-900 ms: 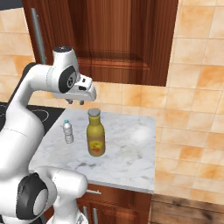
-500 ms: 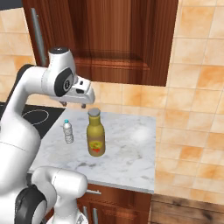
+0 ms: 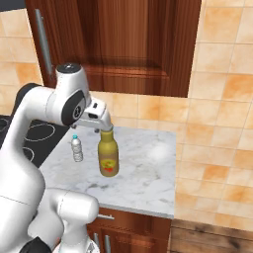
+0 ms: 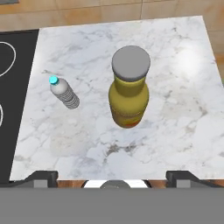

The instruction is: Move the drinks to the dining counter.

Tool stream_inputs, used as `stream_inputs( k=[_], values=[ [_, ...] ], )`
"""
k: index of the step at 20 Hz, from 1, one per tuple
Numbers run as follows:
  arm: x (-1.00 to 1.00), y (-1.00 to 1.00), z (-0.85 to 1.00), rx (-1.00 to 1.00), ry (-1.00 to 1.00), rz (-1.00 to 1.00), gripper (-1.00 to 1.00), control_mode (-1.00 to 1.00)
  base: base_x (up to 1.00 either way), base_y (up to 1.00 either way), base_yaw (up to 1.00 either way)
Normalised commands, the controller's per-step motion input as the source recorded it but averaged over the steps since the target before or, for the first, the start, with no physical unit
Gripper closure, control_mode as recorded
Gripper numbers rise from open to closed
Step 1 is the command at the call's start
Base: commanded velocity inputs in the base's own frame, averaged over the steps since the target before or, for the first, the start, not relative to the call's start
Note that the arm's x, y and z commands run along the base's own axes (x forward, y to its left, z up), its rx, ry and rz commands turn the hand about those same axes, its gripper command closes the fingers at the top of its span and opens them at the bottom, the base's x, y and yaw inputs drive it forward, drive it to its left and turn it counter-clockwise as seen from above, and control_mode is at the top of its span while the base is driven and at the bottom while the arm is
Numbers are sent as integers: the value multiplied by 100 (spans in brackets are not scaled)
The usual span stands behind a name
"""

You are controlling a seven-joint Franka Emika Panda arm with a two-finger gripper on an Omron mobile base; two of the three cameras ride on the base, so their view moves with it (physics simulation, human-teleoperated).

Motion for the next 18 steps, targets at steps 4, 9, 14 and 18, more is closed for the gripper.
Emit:
stream_inputs(
  k=[4, 9, 14, 18],
  values=[
    [-19, -27, -9, 3, -12, 0, -100, -100, 0, 0, 0],
    [-11, -29, -8, 3, -16, 2, -100, -100, 0, 0, 0],
    [-1, -14, -10, 1, -16, 3, -100, -100, 0, 0, 0],
    [0, -1, -9, 0, -12, 5, -100, -100, 0, 0, 0]
  ],
)
